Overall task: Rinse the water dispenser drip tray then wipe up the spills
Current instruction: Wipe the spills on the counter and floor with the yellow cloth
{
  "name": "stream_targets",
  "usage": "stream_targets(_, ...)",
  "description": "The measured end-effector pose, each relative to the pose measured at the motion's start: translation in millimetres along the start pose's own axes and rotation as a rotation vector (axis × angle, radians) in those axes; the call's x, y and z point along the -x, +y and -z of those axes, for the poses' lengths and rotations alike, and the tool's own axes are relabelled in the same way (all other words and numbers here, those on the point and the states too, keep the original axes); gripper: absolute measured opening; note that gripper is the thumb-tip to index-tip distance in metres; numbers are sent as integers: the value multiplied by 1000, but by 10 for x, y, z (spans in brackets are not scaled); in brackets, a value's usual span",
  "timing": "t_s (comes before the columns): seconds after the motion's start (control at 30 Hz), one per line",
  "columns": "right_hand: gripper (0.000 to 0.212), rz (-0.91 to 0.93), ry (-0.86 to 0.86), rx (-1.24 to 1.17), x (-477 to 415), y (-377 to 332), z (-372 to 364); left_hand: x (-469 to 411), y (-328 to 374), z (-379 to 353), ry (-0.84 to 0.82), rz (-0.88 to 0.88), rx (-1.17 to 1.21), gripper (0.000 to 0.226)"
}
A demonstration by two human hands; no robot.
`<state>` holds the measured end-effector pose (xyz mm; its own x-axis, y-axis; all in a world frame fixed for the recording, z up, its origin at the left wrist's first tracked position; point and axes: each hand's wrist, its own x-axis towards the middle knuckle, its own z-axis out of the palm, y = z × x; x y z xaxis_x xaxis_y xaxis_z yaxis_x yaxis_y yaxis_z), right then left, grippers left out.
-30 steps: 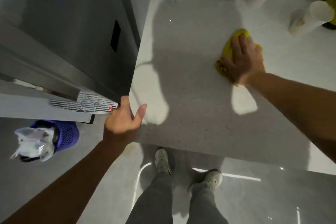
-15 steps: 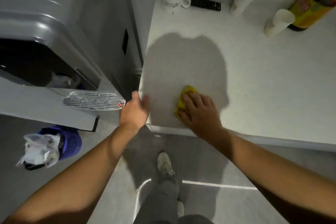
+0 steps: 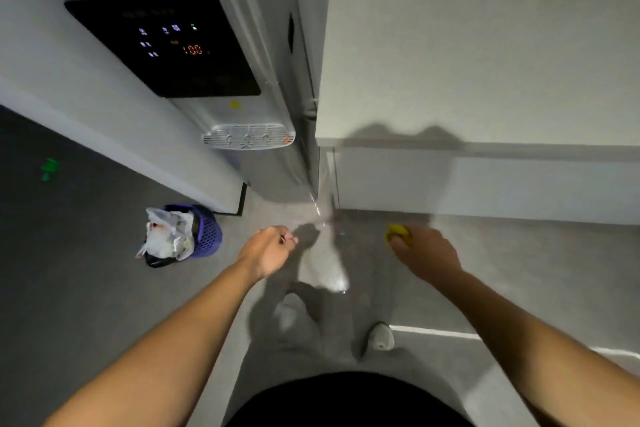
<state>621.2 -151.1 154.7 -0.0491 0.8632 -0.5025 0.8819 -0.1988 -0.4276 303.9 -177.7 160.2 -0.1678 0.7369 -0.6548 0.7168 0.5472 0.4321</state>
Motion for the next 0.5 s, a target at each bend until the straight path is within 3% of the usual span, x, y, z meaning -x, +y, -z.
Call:
stream_targets(0.2,37,-202,-141,-188,619,-560,-1195,60,-944,127,-87,0,-180,24)
stream_targets(0.4,38,-189,-196,-81,510,-1345,-2251,-442,-1977,345,-94,-47,-248,23)
stream_targets(0.5,45,-74,-223,92,283,-1637,-2796,-823,-2462,358,-121,-56,-249,22)
